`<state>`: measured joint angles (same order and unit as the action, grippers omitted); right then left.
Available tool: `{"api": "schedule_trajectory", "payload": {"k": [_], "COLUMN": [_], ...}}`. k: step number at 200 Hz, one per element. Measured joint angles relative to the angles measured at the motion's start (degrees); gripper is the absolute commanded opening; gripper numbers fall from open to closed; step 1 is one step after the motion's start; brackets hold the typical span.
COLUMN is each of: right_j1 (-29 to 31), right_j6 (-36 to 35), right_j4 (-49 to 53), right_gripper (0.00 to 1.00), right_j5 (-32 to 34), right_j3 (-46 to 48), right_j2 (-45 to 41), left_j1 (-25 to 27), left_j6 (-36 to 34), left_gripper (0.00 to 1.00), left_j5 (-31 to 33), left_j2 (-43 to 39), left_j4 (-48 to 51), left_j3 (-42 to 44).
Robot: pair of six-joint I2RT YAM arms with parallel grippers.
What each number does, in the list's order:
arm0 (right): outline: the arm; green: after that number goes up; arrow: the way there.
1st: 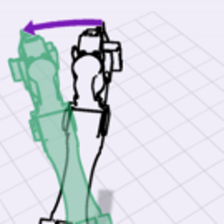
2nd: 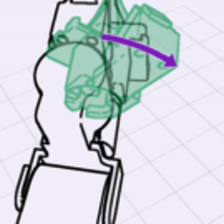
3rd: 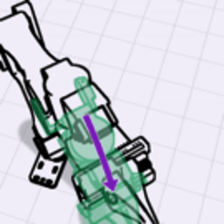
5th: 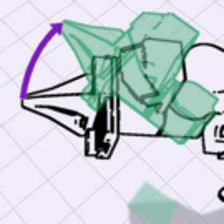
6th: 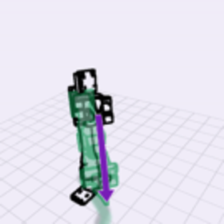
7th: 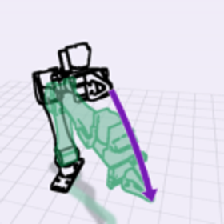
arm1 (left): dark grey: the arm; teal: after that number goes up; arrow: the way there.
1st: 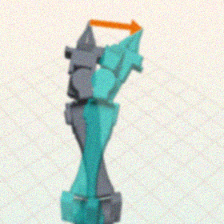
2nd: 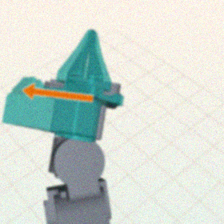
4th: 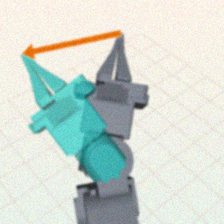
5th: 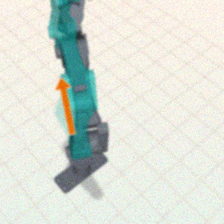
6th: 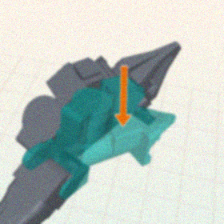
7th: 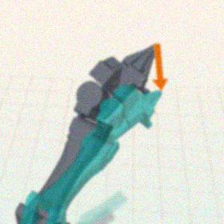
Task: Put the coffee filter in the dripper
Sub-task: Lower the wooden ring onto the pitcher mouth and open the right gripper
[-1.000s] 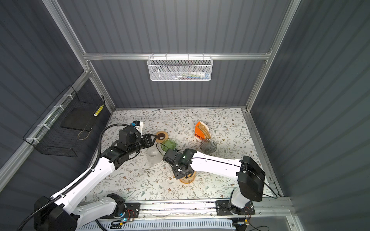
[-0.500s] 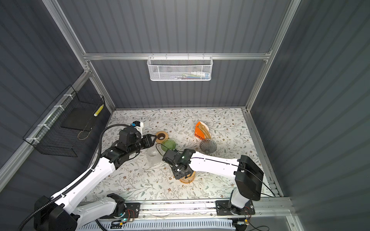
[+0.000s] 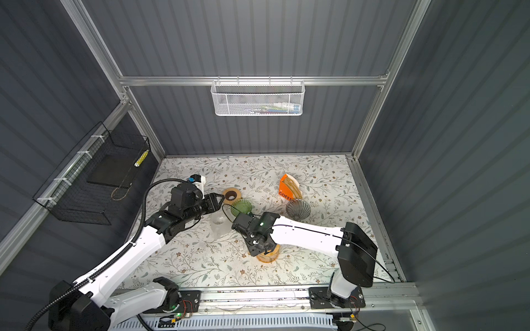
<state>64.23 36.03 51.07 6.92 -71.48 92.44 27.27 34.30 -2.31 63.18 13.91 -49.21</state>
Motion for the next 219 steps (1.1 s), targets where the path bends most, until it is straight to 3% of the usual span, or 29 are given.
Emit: {"api": "schedule_trajectory", "payload": {"k": [83,108,123,152,180,219], "right_j1": [-0.11,-2.93,-7.63,-22.32,-35.80,-48.15], "right_j6": [0.48,0.37,0.33,-0.22,-1.14,-3.10], "right_j4": [3.34,2.89,0.87,-4.57,-9.01,-13.35], "right_gripper": [0.49,0.50,0.50,0.53,0.55,0.55], "right_j5": [3.85,5.14,4.63,0.87,-3.52,-8.28], "right_j3": [-3.45,-3.39,-1.55,5.31,14.34,16.31], "right_j2": [-5.90,-10.73,-14.78,-21.73,-28.06,-27.04], "left_j1": [0.00,0.00,0.07,1.29,5.92,8.74], "left_j6": [-0.44,-2.40,-4.04,-7.39,-9.84,-9.05], "left_gripper": [0.51,0.50,0.50,0.51,0.51,0.50], "left_j5": [-1.53,-4.26,-6.23,-9.46,-9.99,-10.91], "left_j2": [0.13,2.64,4.96,9.11,13.33,15.39], "left_j4": [0.00,0.66,1.09,2.19,1.68,-1.70], "left_j3": [0.13,-1.09,-2.67,-6.43,-12.17,-12.00]}}
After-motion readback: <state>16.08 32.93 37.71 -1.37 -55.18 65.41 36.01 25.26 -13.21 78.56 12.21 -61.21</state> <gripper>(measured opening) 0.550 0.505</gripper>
